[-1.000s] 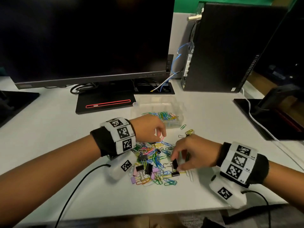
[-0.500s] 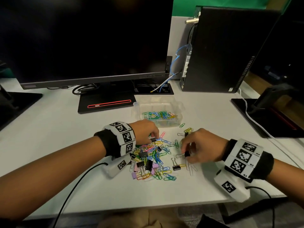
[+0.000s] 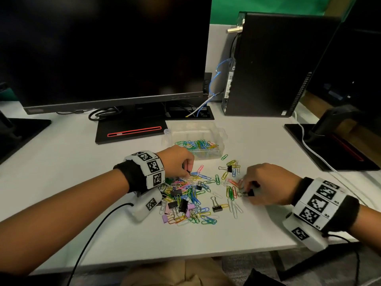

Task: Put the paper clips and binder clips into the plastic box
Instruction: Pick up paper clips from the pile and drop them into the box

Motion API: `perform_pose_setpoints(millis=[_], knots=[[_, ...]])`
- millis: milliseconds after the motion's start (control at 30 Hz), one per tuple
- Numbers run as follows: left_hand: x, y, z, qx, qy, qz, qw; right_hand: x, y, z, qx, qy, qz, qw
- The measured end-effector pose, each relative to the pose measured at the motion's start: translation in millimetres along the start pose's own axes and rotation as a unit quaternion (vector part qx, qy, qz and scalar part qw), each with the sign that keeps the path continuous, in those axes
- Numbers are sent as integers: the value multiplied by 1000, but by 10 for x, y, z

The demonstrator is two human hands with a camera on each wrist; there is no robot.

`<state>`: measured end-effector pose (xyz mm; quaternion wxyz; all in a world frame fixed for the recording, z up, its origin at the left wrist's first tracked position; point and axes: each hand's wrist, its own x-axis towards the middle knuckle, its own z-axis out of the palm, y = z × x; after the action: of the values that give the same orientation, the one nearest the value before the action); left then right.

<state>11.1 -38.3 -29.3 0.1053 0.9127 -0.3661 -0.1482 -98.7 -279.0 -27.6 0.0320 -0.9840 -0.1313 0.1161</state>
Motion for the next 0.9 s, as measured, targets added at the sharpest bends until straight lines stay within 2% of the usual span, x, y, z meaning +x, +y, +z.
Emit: perform_pose_setpoints(millis=[133,233,333,567,733,900], knots=[[-33,22,-44,-30,32,4,999,116,-269,-6,41,-6,-98,994],[-68,86,-31,-57,6,19,998,181,-447,17,76,-55,-161,983],[-79,155,-6,-20,-6,42,999,247,-543,65,63,-71,-181,979],[-12,252,139,68,16,45,996,338,-458,85,83,-44,-147,985],[64,328,161,88,-26,28,995,364,-315,-133,116,-15,-93,989],[119,364,199,117,-33,18,992,529,-5,-354,66,48,-23,996]])
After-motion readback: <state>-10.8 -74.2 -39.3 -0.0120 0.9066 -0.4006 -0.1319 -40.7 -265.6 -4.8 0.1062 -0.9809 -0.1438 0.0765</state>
